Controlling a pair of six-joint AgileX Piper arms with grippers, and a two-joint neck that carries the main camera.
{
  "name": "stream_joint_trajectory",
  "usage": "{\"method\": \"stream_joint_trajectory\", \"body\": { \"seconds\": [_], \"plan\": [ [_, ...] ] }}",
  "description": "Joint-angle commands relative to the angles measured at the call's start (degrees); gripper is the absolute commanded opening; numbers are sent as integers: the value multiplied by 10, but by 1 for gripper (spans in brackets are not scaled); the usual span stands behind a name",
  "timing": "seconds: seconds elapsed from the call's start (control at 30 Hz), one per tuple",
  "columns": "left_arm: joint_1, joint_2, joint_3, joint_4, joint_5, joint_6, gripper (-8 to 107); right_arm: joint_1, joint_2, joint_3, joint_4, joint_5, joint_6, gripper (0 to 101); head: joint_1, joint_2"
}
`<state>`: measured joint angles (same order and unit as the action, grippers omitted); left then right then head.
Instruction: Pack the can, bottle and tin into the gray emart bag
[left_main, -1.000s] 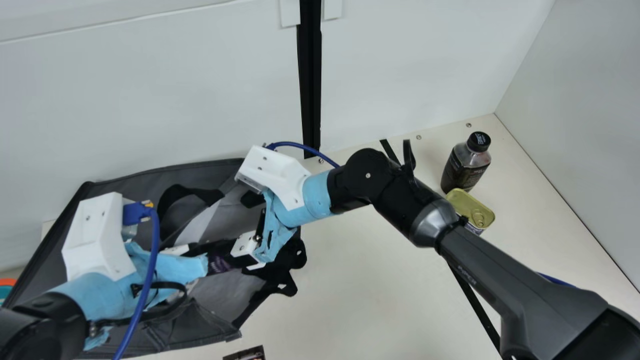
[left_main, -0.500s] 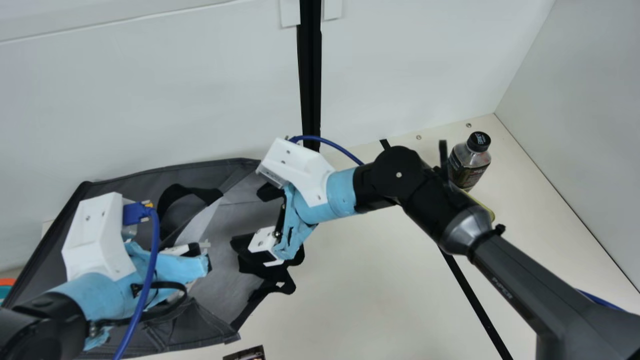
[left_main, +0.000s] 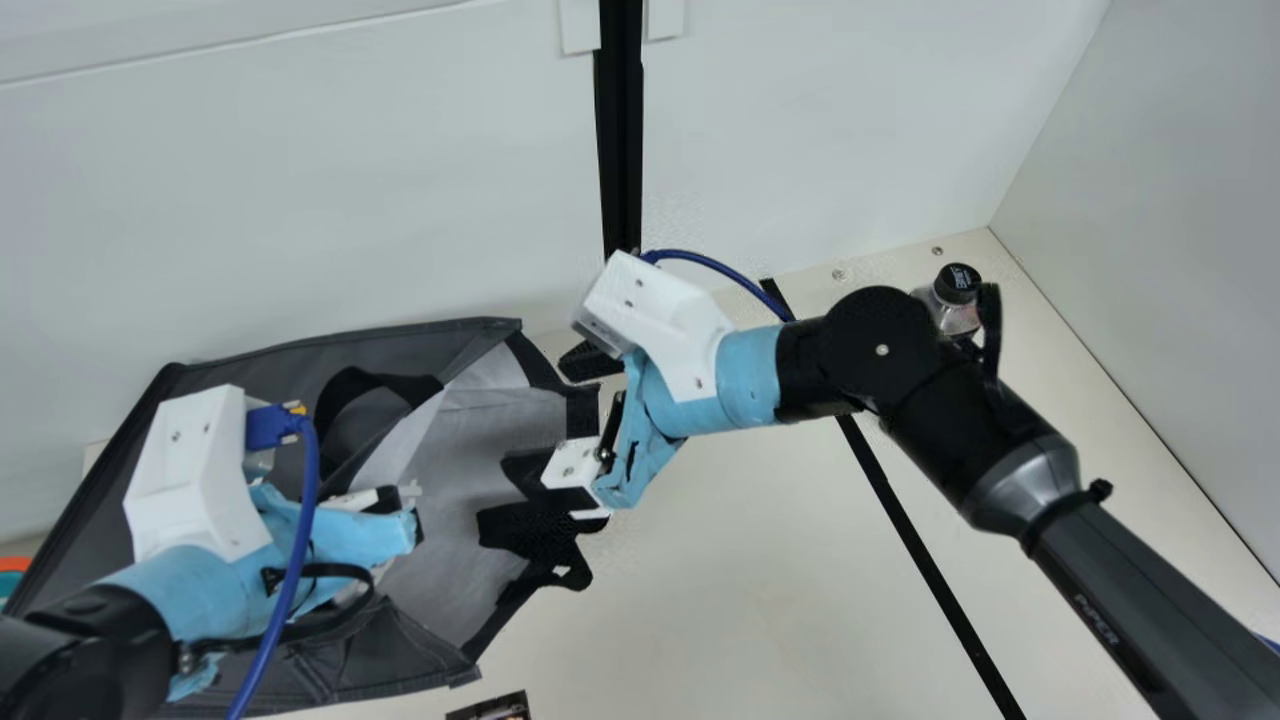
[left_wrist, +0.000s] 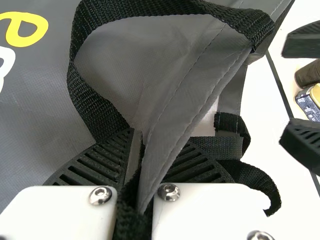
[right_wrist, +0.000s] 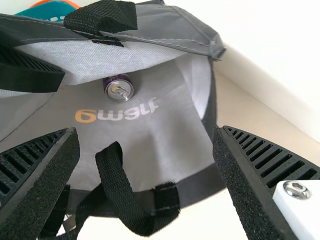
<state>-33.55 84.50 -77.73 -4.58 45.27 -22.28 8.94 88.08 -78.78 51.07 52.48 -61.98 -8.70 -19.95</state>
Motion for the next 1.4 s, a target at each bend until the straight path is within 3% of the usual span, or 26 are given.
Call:
{"method": "stream_joint_trajectory", "body": {
  "seconds": [0.0,0.63,1.37],
  "plan": [
    [0,0,0,0,0,0,10,-4,-5,1,-3,0,3,91,-13,0],
    [0,0,0,0,0,0,10,-43,-57,-3,-51,5,34,91,-13,0],
    [0,0,0,0,0,0,10,-102,-123,2,-156,-13,97,91,-13,0]
  ]
}}
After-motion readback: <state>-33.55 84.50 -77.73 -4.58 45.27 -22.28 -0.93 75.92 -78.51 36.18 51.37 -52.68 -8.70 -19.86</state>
